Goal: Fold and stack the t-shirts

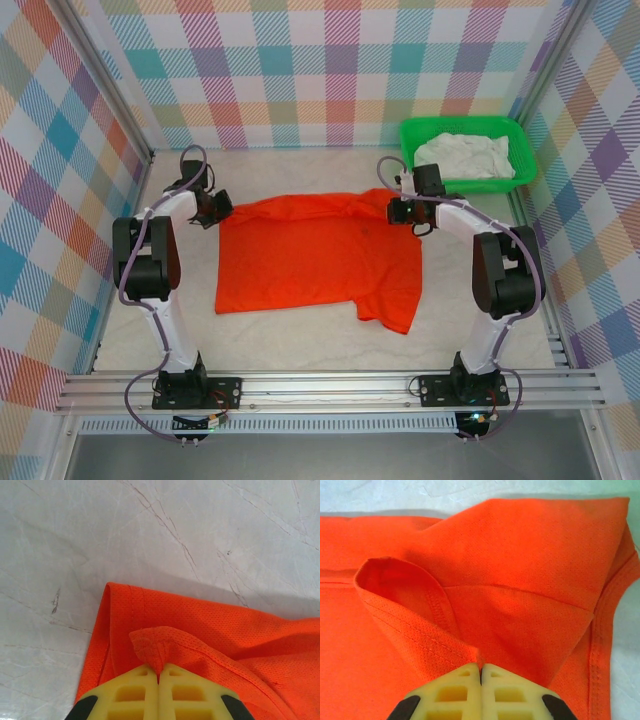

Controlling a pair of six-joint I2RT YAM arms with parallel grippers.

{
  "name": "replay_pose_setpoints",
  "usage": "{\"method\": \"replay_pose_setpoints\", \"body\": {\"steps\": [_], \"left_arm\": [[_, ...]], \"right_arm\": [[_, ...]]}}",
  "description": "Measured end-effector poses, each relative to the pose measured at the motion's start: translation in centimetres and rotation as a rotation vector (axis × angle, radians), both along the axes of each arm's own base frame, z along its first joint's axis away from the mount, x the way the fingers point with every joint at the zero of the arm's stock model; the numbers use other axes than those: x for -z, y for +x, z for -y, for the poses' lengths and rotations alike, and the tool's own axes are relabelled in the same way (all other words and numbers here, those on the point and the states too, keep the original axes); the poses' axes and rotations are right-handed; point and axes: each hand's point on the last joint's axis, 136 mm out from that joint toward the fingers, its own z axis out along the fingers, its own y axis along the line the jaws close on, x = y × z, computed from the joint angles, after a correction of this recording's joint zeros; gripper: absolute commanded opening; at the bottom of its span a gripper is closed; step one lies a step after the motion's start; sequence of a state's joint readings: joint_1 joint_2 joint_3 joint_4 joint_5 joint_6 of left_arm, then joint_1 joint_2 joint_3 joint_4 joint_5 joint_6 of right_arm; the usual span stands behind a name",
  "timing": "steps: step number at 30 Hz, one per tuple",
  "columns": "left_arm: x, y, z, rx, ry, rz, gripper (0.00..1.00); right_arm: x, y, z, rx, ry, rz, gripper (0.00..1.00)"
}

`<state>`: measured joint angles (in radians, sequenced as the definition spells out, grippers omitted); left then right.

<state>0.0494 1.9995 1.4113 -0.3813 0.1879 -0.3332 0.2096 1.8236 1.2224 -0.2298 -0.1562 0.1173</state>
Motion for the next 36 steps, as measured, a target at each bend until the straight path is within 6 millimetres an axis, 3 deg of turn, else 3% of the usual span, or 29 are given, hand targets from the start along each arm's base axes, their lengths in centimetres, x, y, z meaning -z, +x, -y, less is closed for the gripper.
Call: {"method": "replay_pose_setpoints", "body": {"steps": [7,10,14,19,22,25,28,30,36], "left_arm": [[-0.5,0.1,-0.2,0.011,0.018,0.008,0.02],[-1.5,0.2,-0.1,0.023,0.023,0.028,0.31],[-4.9,0.1,0.1,0.037,0.019,0.093,0.51],[-10.7,-0.5,0.4,0.047,0.017,0.211,0.59],[-13.5,-1.1,0.4,0.047,0.021,0.263,0.57],[-14.4,-1.8,0.4,0.045,0.021,0.265,0.41],[-13.7,-2.4,0.5,0.045,0.017,0.227,0.25],[-13.3,-2.8,0.6,0.050,0.008,0.202,0.22],[-11.6,-4.3,1.1,0.048,-0.012,0.154,0.15]], "right_arm": [[0.6,-0.6,0.5,0.015,-0.024,-0.033,0.00],[0.9,-1.0,0.7,0.018,-0.034,-0.056,0.00],[1.3,-1.7,0.9,0.019,-0.047,-0.097,0.00],[2.0,-2.6,1.0,0.007,-0.057,-0.157,0.01],[3.0,-3.7,0.9,-0.011,-0.060,-0.211,0.14],[3.9,-4.9,0.9,-0.029,-0.062,-0.273,0.26],[4.2,-6.0,0.8,-0.044,-0.058,-0.321,0.37],[4.1,-6.5,0.7,-0.054,-0.053,-0.344,0.48],[3.2,-7.0,0.3,-0.076,-0.034,-0.375,0.49]]}}
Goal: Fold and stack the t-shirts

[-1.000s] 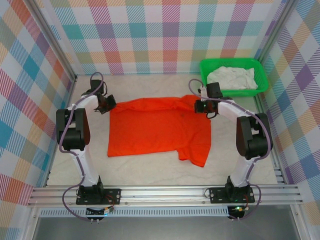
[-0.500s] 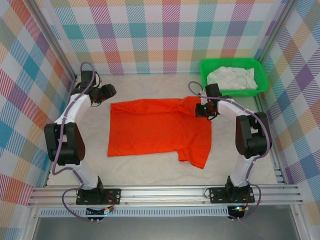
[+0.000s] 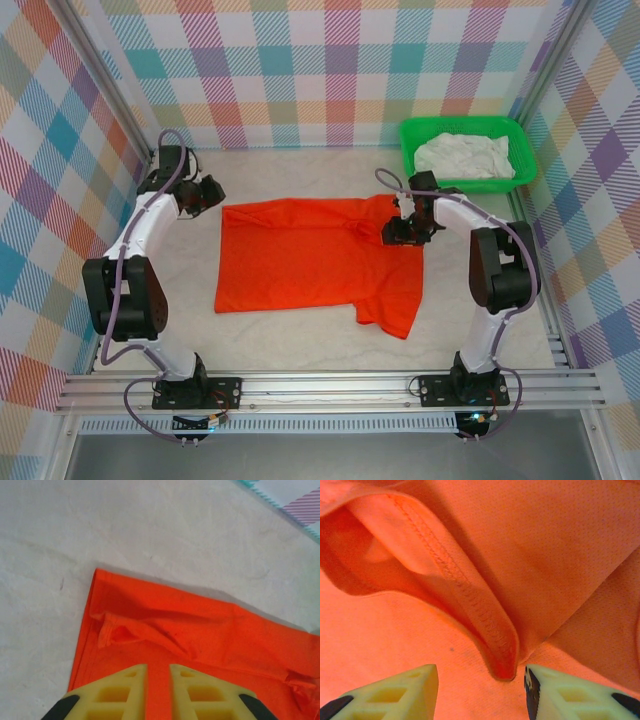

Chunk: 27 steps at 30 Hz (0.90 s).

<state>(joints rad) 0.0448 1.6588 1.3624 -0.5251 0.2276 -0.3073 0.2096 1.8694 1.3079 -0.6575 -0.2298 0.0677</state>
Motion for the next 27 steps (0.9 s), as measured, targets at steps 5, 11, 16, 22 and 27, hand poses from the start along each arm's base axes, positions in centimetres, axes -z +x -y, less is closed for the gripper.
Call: {"method": "replay_pose_setpoints", "body": {"steps": [5,11,16,22,27], "left_arm": [[0.4,-2.8,0.5,-0.009,-0.011,-0.030,0.12],[-1.6,-5.0,1.5,0.000,-0.013,0.009,0.11],[-1.4,-6.0,1.5,-0.006,-0.004,0.003,0.10],[-0.6,-6.4,1.4,-0.007,-0.001,-0.020,0.06],[-0.6,-6.5,1.6,-0.002,-0.001,-0.020,0.06]], "right_arm": [[-3.8,2.8,-1.4,0.012,0.071,0.062,0.40],[-5.8,8.9,-4.0,0.043,0.178,0.113,0.20],[-1.1,10.8,-5.4,0.073,0.218,0.002,0.09],[2.4,9.4,-6.4,0.084,0.236,-0.120,0.05],[2.6,7.3,-7.5,0.058,0.249,-0.143,0.05]]}}
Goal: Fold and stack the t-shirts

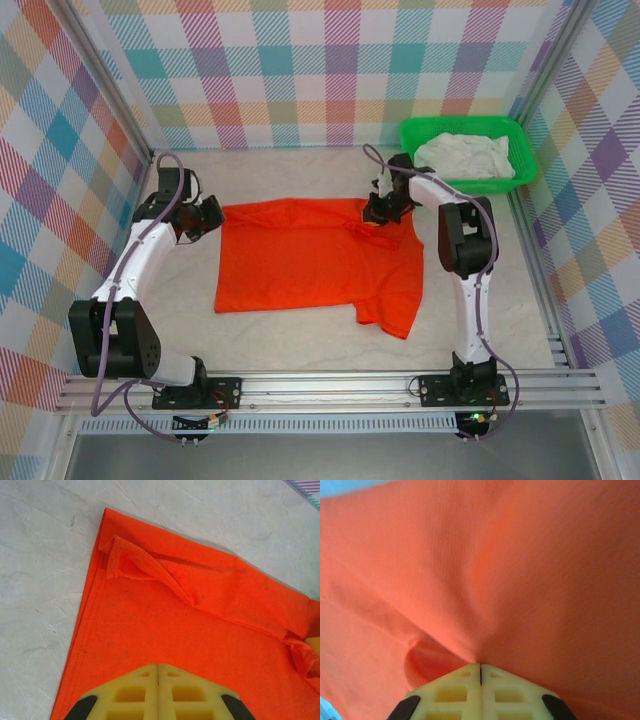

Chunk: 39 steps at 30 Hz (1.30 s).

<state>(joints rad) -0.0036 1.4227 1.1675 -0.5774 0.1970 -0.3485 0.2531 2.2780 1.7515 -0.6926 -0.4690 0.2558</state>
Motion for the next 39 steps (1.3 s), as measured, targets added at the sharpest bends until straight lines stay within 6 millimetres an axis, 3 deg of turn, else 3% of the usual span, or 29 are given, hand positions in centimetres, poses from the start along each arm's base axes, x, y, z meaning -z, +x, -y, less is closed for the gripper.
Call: {"method": "replay_pose_setpoints", "body": {"steps": [5,12,17,24,28,31,33,36,39], "left_arm": [[0.0,0.0,0.1,0.002,0.003,0.000,0.05],[0.0,0.0,0.5,0.010,0.012,0.000,0.05],[0.4,-0.4,0.4,0.001,0.027,-0.018,0.13],[1.5,-2.0,-0.8,-0.054,0.070,-0.100,0.18],[1.9,-4.1,-1.3,-0.096,0.080,-0.147,0.22],[2.5,-6.3,-1.5,-0.124,0.074,-0.201,0.22],[3.3,-7.8,-1.6,-0.144,0.065,-0.247,0.22],[5.5,-10.4,-1.7,-0.183,0.051,-0.337,0.22],[8.6,-13.1,-1.6,-0.227,0.035,-0.440,0.29]], "right_arm": [[0.0,-2.6,-0.4,-0.008,0.002,-0.033,0.05],[0.2,-4.5,-1.6,-0.021,0.005,-0.044,0.05],[0.8,-5.3,-2.3,-0.022,0.003,-0.062,0.07],[0.9,-5.7,-2.6,-0.006,0.005,-0.070,0.10],[0.7,-6.0,-2.5,-0.003,0.004,-0.065,0.15],[-0.8,-6.5,-2.1,-0.001,0.000,-0.038,0.20],[-2.9,-6.6,-2.0,-0.004,0.006,0.006,0.25],[-7.3,-6.7,-1.8,-0.023,0.027,0.117,0.31],[-11.8,-7.2,-1.4,-0.044,0.047,0.241,0.36]]}}
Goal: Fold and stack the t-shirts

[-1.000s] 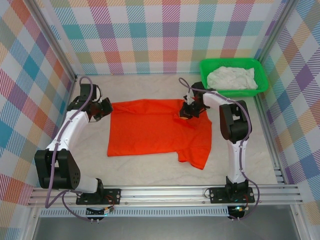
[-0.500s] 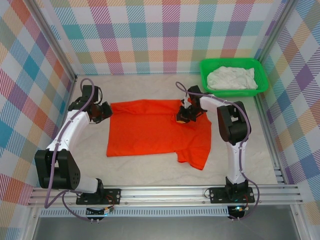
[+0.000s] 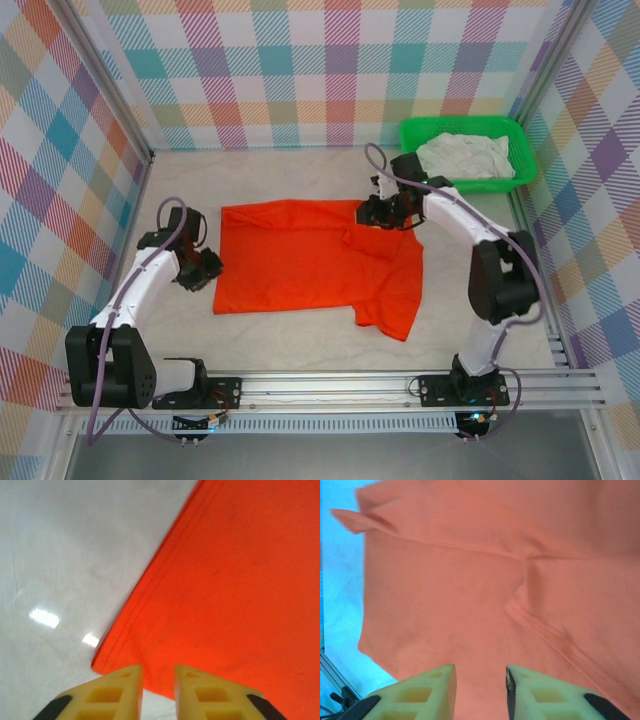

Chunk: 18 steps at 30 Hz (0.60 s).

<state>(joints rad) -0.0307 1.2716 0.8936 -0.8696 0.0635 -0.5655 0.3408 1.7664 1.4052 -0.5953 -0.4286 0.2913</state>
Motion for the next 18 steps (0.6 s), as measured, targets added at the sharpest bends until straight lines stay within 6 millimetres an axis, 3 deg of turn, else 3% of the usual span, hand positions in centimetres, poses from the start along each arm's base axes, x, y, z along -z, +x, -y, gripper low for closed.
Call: {"method": "replay_pose_setpoints", "body": {"steps": [2,4,8,13,18], "left_arm": [[2.1,-2.0,0.1,-0.034,-0.012,-0.072,0.32],[3.6,-3.5,0.1,-0.062,-0.020,-0.126,0.34],[5.4,-5.7,0.0,-0.113,-0.022,-0.195,0.38],[6.0,-5.9,0.0,-0.151,-0.026,-0.188,0.40],[6.2,-4.6,0.0,-0.174,-0.034,-0.143,0.41]], "right_arm": [[-2.0,-1.0,0.4,-0.016,0.006,0.060,0.39],[-2.8,-2.2,0.9,-0.027,0.003,0.085,0.41],[-1.9,-4.3,1.6,-0.044,-0.014,0.071,0.43],[-0.2,-5.5,2.1,-0.051,-0.031,0.028,0.44],[-0.2,-5.6,2.1,-0.051,-0.029,0.029,0.45]]}}
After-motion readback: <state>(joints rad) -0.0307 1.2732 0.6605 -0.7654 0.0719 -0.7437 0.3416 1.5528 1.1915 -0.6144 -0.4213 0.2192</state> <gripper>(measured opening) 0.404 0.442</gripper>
